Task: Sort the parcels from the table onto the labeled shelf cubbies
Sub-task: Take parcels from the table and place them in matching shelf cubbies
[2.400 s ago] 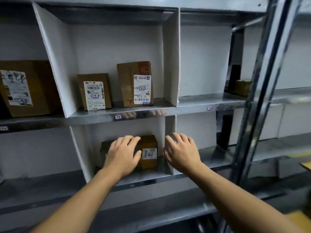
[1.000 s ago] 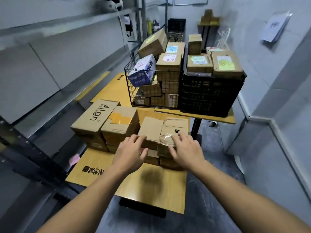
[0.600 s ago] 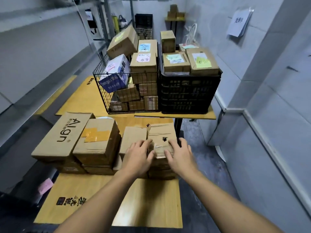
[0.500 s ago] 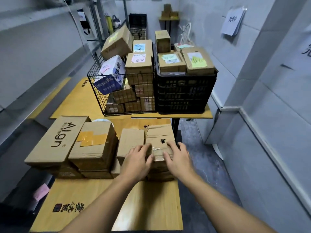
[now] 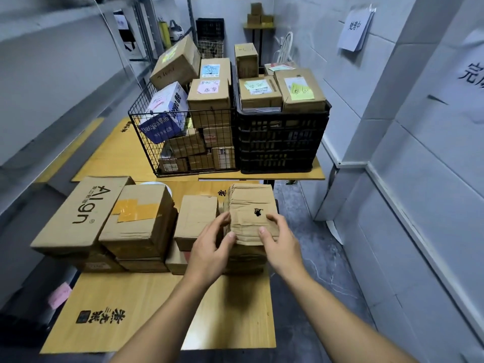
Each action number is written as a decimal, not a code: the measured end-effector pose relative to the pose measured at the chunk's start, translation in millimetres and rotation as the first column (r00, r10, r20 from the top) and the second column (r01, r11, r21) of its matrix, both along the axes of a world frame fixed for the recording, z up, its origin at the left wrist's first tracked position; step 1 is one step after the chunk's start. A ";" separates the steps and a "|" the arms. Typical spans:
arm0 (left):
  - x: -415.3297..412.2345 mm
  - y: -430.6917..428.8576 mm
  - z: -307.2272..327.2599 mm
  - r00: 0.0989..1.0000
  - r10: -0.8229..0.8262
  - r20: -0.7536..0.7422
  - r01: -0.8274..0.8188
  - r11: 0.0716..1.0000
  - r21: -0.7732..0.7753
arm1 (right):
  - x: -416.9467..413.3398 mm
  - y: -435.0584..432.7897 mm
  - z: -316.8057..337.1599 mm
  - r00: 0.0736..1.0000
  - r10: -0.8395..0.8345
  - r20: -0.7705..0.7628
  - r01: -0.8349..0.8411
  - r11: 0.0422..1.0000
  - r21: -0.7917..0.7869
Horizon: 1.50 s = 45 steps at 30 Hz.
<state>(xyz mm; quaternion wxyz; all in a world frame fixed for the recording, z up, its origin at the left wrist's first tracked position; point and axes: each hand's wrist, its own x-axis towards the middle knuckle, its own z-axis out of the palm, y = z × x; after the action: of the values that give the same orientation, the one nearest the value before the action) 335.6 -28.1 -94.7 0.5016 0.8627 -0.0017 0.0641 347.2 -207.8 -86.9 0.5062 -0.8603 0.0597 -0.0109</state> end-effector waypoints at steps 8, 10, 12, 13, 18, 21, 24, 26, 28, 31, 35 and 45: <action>-20.0 -15.7 -2.0 0.988 0.081 -0.132 -0.119 0.942 -0.314 | -26.2 -26.1 12.3 0.998 -0.056 0.039 0.038 0.934 0.356; -26.8 -26.3 -0.9 0.985 0.034 -0.167 -0.104 0.896 -0.431 | -32.3 -27.5 11.9 0.998 -0.062 0.026 0.045 0.901 0.431; -32.4 -35.4 1.8 0.987 0.021 -0.159 -0.106 0.828 -0.550 | -39.2 -28.4 9.7 0.999 -0.052 0.004 0.043 0.876 0.480; -34.7 -38.6 3.4 0.989 0.021 -0.148 -0.106 0.799 -0.592 | -42.3 -29.6 7.9 0.999 -0.040 -0.003 0.037 0.877 0.479; -45.6 -45.2 9.0 0.997 0.052 -0.061 -0.079 0.764 -0.640 | -52.4 -43.3 5.5 1.000 0.000 0.018 -0.004 0.979 0.205; -53.7 -52.0 13.1 0.998 0.063 -0.024 -0.065 0.799 -0.598 | -56.9 -47.1 14.2 0.996 0.084 0.028 -0.089 0.963 0.255; -61.0 -58.7 16.4 0.999 0.042 -0.008 -0.040 0.832 -0.553 | -60.3 -41.4 20.8 0.987 0.154 0.047 -0.160 0.928 0.336; -64.0 -58.9 17.5 1.000 0.006 0.011 0.000 0.851 -0.526 | -61.2 -39.2 22.4 0.991 0.118 0.070 -0.135 0.924 0.357; -65.1 -56.0 18.4 1.000 -0.015 0.009 0.017 0.835 -0.550 | -61.8 -39.9 21.6 0.993 0.093 0.069 -0.113 0.912 0.395; -63.4 -49.8 18.4 0.998 0.049 -0.040 -0.064 0.764 -0.642 | -61.3 -42.1 21.1 0.998 0.061 0.025 -0.065 0.828 0.558; -61.1 -43.5 10.6 0.991 0.093 -0.098 -0.134 0.762 -0.633 | -61.1 -40.7 21.5 0.999 0.037 -0.016 -0.015 0.709 0.705; -75.5 -43.2 7.3 0.990 0.090 -0.109 -0.138 0.777 -0.615 | -66.0 -43.4 13.8 0.990 0.143 0.015 -0.113 0.701 0.704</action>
<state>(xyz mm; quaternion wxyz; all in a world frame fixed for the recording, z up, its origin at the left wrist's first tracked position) 260.1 -71.2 -87.5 0.7521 0.6501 0.0901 0.0596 281.3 -251.2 -73.1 0.7935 -0.6049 0.0097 0.0652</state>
